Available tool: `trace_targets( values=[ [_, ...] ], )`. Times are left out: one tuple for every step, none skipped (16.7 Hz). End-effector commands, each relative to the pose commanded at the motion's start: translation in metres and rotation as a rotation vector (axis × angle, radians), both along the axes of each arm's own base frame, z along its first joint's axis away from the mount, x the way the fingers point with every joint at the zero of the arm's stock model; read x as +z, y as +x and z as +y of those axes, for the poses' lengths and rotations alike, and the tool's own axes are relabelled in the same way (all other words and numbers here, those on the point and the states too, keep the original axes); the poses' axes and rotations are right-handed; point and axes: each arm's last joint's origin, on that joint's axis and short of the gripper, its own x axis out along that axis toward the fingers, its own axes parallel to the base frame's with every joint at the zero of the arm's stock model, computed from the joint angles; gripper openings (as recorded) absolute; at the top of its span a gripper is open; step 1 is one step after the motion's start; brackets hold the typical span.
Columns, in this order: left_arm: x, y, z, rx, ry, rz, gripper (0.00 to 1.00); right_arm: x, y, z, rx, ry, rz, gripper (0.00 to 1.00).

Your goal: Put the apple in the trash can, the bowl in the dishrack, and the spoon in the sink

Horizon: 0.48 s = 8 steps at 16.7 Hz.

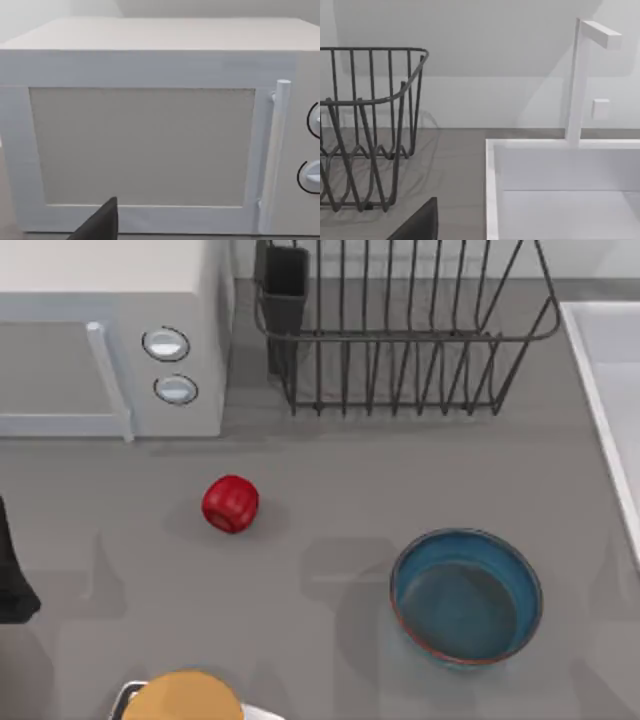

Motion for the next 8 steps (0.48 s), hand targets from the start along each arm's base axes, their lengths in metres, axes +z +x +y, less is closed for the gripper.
trace_targets(
  values=[
    [0.000,0.000,0.000,0.000,0.000,0.000,1.00,0.000,0.000,0.000,0.000,0.000,0.000,1.00],
    [0.000,0.000,0.000,0.000,0.000,0.000,1.00,0.000,0.000,0.000,0.000,0.000,0.000,1.00],
    [0.002,0.000,0.000,-0.001,-0.004,0.008,1.00,0.000,0.000,0.000,0.000,0.000,0.000,1.00],
    [0.005,0.000,-0.001,-0.005,-0.011,0.026,1.00,0.000,0.000,0.000,0.000,0.000,0.000,1.00],
    [0.010,0.000,-0.002,-0.013,-0.020,0.052,1.00,0.000,0.000,0.000,0.000,0.000,0.000,1.00],
    [0.017,0.001,-0.003,-0.025,-0.029,0.084,1.00,0.000,0.000,0.000,0.000,0.000,0.000,1.00],
    [0.026,0.002,-0.005,-0.041,-0.037,0.120,1.00,0.000,0.000,0.000,0.000,0.000,0.000,1.00],
    [0.038,0.005,-0.008,-0.061,-0.043,0.160,1.00,0.000,0.000,0.000,0.000,0.000,0.000,1.00]
  ],
)
